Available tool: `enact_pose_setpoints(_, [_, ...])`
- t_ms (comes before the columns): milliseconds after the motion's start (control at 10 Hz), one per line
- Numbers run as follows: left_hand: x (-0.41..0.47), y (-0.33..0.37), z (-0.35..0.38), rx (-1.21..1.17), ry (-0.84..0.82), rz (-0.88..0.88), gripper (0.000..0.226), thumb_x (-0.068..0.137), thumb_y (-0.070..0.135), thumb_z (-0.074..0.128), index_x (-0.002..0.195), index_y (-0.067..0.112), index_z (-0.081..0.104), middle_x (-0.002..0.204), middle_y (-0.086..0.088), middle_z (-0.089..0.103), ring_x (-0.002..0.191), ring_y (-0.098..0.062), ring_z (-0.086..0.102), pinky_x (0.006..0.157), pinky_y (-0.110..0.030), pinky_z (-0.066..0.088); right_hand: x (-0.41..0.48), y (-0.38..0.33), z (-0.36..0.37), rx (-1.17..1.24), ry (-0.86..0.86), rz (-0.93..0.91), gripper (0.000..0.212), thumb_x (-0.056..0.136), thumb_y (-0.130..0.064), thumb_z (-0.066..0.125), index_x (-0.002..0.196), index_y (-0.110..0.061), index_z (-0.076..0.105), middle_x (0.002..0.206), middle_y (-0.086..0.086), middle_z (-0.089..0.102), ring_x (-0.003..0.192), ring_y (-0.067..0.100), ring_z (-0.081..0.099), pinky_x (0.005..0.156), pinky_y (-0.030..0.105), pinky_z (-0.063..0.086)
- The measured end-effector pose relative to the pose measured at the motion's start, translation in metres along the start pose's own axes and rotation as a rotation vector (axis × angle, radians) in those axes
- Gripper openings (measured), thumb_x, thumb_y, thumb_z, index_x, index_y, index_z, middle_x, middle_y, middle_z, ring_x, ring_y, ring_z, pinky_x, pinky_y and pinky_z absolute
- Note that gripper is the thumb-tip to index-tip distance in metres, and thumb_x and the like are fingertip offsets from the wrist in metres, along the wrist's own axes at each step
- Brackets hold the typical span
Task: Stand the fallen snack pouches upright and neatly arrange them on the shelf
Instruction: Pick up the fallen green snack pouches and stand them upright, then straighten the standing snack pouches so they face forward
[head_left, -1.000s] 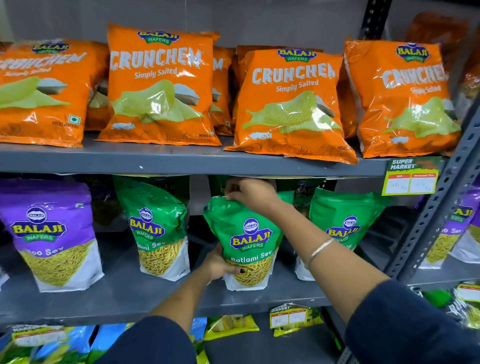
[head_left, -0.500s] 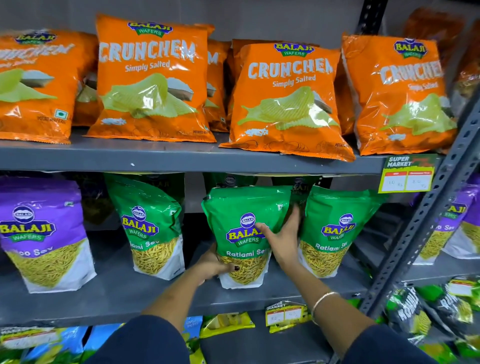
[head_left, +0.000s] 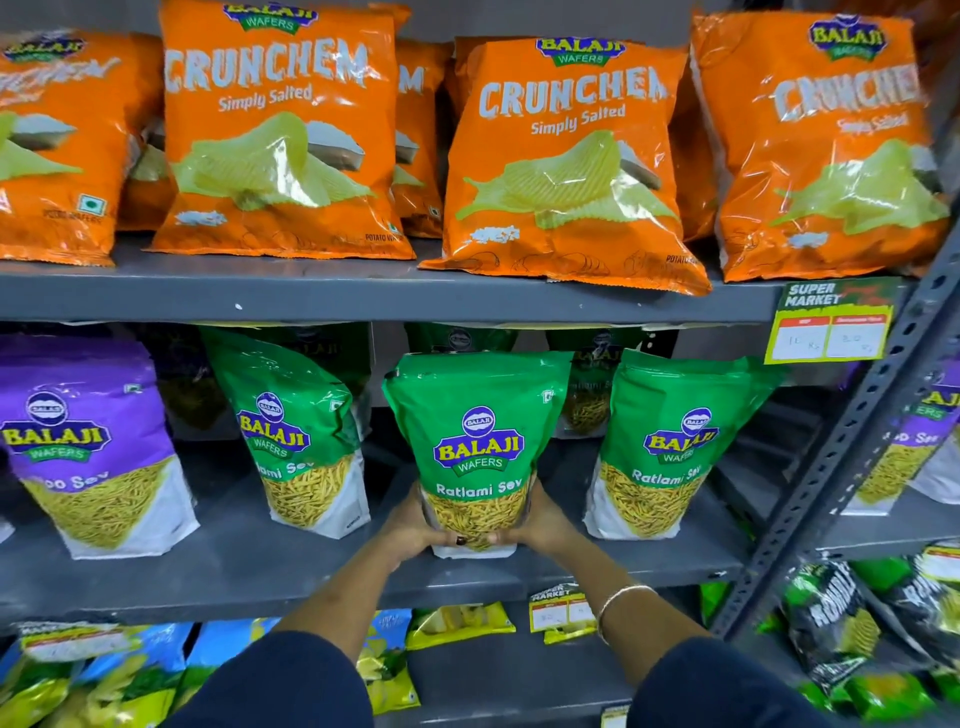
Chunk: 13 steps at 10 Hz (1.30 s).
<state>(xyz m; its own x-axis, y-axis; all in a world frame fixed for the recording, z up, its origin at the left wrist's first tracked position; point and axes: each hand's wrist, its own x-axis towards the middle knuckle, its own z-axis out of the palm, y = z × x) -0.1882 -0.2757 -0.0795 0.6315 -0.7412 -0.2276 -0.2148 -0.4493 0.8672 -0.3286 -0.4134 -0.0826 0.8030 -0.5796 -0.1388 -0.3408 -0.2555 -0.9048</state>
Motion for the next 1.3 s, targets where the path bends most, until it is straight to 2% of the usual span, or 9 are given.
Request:
enact_pose_setpoints(300, [0.000, 0.006, 0.018, -0.006, 0.020, 0.008, 0.085, 0.067, 0.003, 0.078, 0.138, 0.011, 0.032, 0.138, -0.010, 0.051, 0.128, -0.024, 0.046, 0.094, -0.025, 0.037, -0.013, -0.007, -0.017, -0.057, -0.005, 0.032, 0.102, 0.064, -0.011, 0.083, 0.143, -0.013, 0.018, 0.142, 0.009, 0.045, 0.133, 0.024, 0.040, 0.098, 0.022, 0.033])
enact_pose_setpoints(400, [-0.003, 0.005, 0.018, 0.028, -0.005, -0.019, 0.096, 0.065, 0.005, 0.080, 0.141, 0.012, 0.022, 0.142, -0.010, 0.045, 0.131, -0.026, 0.042, 0.101, -0.026, 0.036, -0.014, -0.017, -0.023, -0.492, -0.114, 0.233, 0.075, 0.072, -0.029, 0.076, 0.130, -0.002, 0.036, 0.128, 0.015, 0.053, 0.123, 0.024, 0.051, 0.101, 0.034, 0.043])
enact_pose_setpoints(500, [-0.007, 0.002, 0.010, 0.141, -0.031, -0.048, 0.109, 0.060, 0.015, 0.083, 0.144, 0.009, 0.015, 0.146, -0.012, 0.036, 0.134, -0.029, 0.037, 0.110, -0.036, 0.036, -0.016, -0.031, -0.024, -0.653, -0.416, 0.551, 0.031, 0.084, -0.036, 0.063, 0.090, -0.007, 0.055, 0.068, 0.006, 0.072, 0.066, 0.008, 0.070, 0.070, 0.026, 0.051])
enact_pose_setpoints(700, [-0.033, -0.035, -0.056, 0.249, -0.053, -0.201, 0.013, 0.081, 0.014, 0.066, 0.081, 0.015, 0.053, 0.078, -0.001, 0.061, 0.066, -0.010, 0.061, 0.065, -0.024, 0.046, -0.003, -0.068, 0.058, -0.682, -0.820, 0.674, 0.039, 0.095, -0.036, 0.042, 0.070, -0.006, 0.049, 0.040, 0.005, 0.065, 0.045, 0.013, 0.063, 0.082, 0.025, 0.046])
enact_pose_setpoints(800, [-0.049, -0.062, -0.132, 0.178, -0.271, -0.544, 0.027, 0.093, 0.021, 0.047, 0.066, 0.014, 0.049, 0.041, 0.006, 0.062, 0.043, -0.005, 0.057, 0.051, -0.019, 0.045, 0.007, -0.090, 0.123, -0.534, -0.524, 0.345, 0.030, 0.086, -0.031, 0.061, 0.082, -0.002, 0.054, 0.048, 0.004, 0.067, 0.045, 0.011, 0.064, 0.098, 0.038, 0.049])
enact_pose_setpoints(900, [-0.045, -0.076, -0.182, 0.114, -0.006, -0.459, 0.017, 0.081, 0.015, 0.063, 0.071, 0.013, 0.050, 0.064, -0.004, 0.062, 0.060, -0.014, 0.053, 0.052, -0.013, 0.044, 0.018, -0.099, 0.147, -0.392, -0.210, 0.151, 0.059, 0.073, -0.025, 0.075, 0.119, 0.000, 0.046, 0.106, 0.015, 0.067, 0.097, 0.025, 0.066, 0.098, 0.037, 0.045])
enact_pose_setpoints(1000, [-0.018, -0.082, -0.218, -0.068, 0.259, -0.073, 0.066, 0.070, 0.000, 0.074, 0.126, 0.001, 0.041, 0.122, -0.006, 0.049, 0.119, -0.024, 0.046, 0.092, -0.014, 0.043, 0.029, -0.104, 0.165, -0.081, -0.072, 0.034, 0.117, 0.046, -0.035, 0.089, 0.136, 0.009, 0.029, 0.141, 0.029, 0.041, 0.127, 0.029, 0.044, 0.082, 0.007, 0.042])
enact_pose_setpoints(1200, [0.011, -0.096, -0.209, -0.160, -0.012, 0.059, 0.102, 0.035, 0.025, 0.082, 0.126, 0.023, 0.038, 0.140, -0.010, 0.049, 0.124, -0.023, 0.049, 0.107, -0.039, 0.041, 0.048, -0.099, 0.191, 0.031, -0.064, 0.022, 0.131, 0.029, -0.052, 0.088, 0.137, -0.003, 0.034, 0.141, 0.020, 0.046, 0.131, 0.033, 0.044, 0.107, 0.037, 0.041])
enact_pose_setpoints(1300, [0.003, -0.105, -0.206, -0.087, 0.008, 0.049, 0.118, 0.022, 0.044, 0.084, 0.130, 0.020, 0.040, 0.140, -0.010, 0.047, 0.127, -0.025, 0.046, 0.110, -0.043, 0.038, 0.040, -0.088, 0.192, 0.003, -0.080, 0.026, 0.115, 0.041, -0.047, 0.089, 0.135, -0.010, 0.035, 0.138, 0.006, 0.050, 0.129, 0.025, 0.046, 0.105, 0.031, 0.042])
